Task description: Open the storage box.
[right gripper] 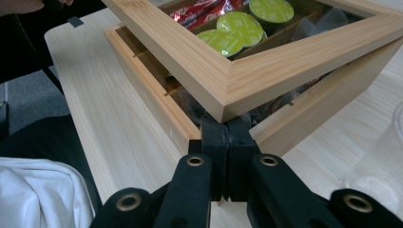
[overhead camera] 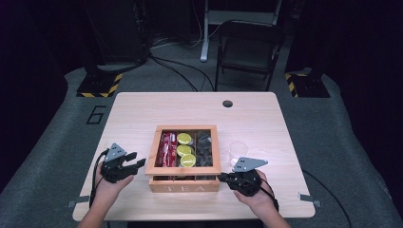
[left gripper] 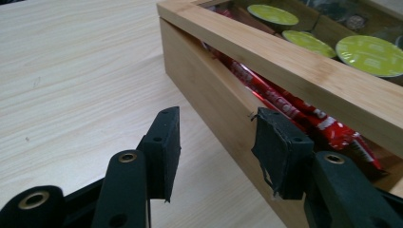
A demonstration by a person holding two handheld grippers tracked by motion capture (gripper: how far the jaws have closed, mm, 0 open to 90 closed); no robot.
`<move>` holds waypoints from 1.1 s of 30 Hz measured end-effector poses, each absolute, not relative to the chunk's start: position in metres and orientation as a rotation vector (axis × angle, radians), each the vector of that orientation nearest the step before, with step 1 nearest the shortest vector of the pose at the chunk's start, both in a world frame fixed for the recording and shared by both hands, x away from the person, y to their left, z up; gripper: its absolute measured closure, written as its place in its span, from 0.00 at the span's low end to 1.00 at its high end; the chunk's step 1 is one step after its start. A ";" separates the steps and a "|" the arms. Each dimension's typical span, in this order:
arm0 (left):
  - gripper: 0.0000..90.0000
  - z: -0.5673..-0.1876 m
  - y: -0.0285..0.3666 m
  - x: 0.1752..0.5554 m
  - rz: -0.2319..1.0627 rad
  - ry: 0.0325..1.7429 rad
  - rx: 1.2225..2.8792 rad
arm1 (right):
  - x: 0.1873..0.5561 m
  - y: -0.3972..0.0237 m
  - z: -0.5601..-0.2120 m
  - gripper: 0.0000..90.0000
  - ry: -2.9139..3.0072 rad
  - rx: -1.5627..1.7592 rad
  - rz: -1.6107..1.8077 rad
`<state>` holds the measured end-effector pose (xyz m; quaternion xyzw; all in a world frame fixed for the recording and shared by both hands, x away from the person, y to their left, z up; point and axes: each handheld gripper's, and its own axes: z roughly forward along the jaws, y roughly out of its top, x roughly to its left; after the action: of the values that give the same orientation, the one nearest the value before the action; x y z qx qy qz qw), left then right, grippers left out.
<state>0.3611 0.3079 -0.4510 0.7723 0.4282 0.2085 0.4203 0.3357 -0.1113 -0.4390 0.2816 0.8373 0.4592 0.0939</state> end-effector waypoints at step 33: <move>0.57 -0.430 0.275 0.335 0.593 0.864 1.965 | 0.343 -0.111 -0.424 0.86 2.349 0.831 1.444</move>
<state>0.3351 0.2748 -0.4298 0.7917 0.3480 0.2388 0.4416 0.3431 -0.1114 -0.4242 0.2861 0.8088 0.4971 0.1303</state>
